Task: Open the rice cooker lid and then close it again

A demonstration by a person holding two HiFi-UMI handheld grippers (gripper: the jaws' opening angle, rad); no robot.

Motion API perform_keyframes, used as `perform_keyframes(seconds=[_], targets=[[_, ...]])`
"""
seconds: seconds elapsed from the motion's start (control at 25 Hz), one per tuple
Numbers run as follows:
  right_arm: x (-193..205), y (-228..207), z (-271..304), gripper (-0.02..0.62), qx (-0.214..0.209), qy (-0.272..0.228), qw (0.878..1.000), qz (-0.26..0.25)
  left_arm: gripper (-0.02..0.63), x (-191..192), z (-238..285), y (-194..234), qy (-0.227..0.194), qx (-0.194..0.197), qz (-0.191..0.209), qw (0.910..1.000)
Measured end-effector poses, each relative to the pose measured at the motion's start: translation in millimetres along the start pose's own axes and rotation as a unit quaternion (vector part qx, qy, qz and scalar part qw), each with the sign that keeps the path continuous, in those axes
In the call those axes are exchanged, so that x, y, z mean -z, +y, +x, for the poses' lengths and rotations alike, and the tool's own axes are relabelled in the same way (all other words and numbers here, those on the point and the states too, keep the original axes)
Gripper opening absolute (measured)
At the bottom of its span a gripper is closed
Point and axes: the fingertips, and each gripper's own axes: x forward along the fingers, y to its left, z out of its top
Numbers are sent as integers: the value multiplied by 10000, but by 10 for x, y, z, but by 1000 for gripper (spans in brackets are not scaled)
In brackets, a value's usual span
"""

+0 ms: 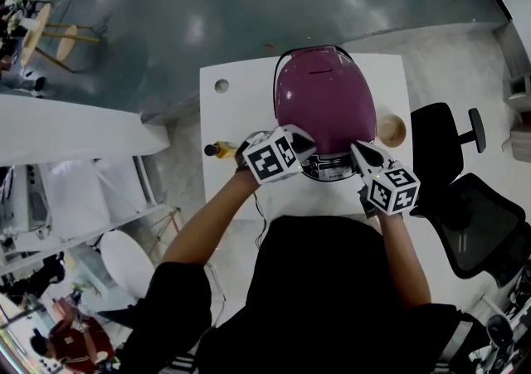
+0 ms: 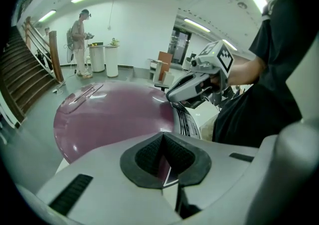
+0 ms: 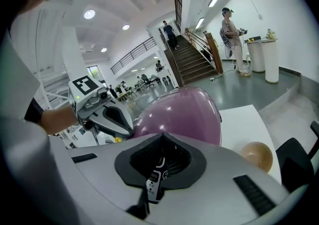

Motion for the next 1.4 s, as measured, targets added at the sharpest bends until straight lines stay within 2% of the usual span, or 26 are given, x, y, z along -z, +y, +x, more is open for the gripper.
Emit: perform_keyframes(seconds=[0.2,0.44,0.64,0.84,1.08,1.24,1.4], targets=[[-23,-48,13,0,21,-12,10000,44,2,1,44,9,152,-163,-121,9997],[10,0,-5,0,-41,-1,10000,51,2,9,54,1,310,-104,-423,9986],[53,-64,-44,0,14,3,9999,168,2,-14,93,3,558,-49,-230,9982],[16,-93,-57,0,40,-22,9998,197,2,-3,81,-2,688,-199,-86,9974],[-23,-95,-51,0,26,-46,9998,175,2,-1,93,-1,711,-86,-204,9972],[-57,-39,-80,0,5,-103,9999,124,2,11,75,-18,699,-297,65,9971],[-62,-30,-181,0,49,-151,9998,72,2,13,65,-5,478,-491,-16,9976]])
